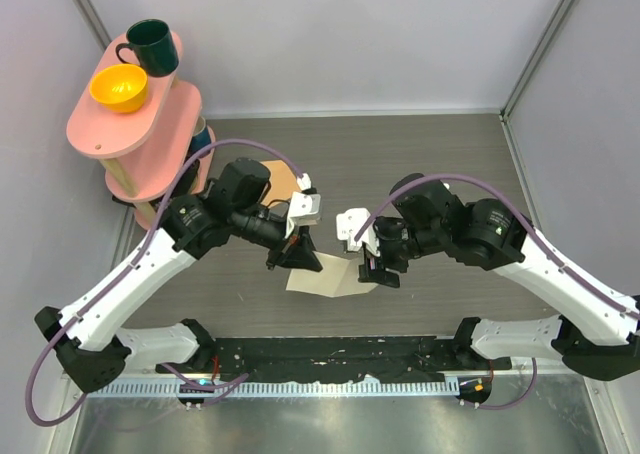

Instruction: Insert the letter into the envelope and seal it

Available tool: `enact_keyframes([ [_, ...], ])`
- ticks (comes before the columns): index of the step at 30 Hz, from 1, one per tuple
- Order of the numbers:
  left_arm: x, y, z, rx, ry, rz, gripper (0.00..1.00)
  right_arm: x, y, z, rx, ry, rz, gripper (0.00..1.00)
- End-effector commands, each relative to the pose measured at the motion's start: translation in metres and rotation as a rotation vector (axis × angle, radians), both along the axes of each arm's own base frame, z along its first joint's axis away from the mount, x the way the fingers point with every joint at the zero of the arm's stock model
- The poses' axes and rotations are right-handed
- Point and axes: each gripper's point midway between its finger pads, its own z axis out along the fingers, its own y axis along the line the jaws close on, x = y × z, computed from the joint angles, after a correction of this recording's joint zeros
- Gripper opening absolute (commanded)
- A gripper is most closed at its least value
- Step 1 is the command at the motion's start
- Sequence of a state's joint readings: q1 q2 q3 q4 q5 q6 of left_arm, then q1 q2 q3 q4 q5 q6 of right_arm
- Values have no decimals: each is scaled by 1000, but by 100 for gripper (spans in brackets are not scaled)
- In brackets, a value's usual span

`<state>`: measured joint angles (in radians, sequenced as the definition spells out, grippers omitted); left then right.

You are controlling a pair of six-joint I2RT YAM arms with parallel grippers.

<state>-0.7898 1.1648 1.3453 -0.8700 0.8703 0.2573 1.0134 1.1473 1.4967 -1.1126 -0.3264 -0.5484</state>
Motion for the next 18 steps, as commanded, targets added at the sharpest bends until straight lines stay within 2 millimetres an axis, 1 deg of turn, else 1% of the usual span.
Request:
enact_keyframes([
  [1, -9, 3, 19, -80, -46, -37, 0, -6, 11, 28, 121, 7, -2, 58],
  [3, -9, 5, 21, -102, -47, -40, 0, -7, 11, 21, 89, 13, 23, 49],
  [4, -11, 7, 24, -114, -57, -44, 0, -10, 6, 15, 53, 26, 34, 43],
  [6, -9, 10, 24, -121, -75, -44, 0, -10, 1, 8, 13, 24, 43, 35],
  [7, -9, 12, 24, -120, -88, -47, 0, -12, -3, 5, -8, 33, 40, 24],
  [10, -13, 18, 17, -88, -98, -72, 0, -12, -9, 6, -27, 35, 30, 1],
  [12, -14, 20, 14, -75, -95, -79, 0, -13, -10, 8, -29, 42, 22, 2],
  [13, -14, 20, 13, -76, -104, -82, 0, -13, -10, 9, -24, 42, 17, 21],
  [14, -13, 20, 13, -75, -107, -83, 0, -13, -9, 11, -18, 42, 16, 32],
  [15, -13, 19, 13, -72, -107, -83, 0, -14, -8, 15, 5, 34, 20, 45],
  [17, -12, 19, 11, -61, -102, -98, 0, -13, -4, 21, 40, 24, 17, 51],
  [18, -14, 18, 11, -60, -91, -109, 0, -12, -1, 26, 70, 11, 19, 56],
])
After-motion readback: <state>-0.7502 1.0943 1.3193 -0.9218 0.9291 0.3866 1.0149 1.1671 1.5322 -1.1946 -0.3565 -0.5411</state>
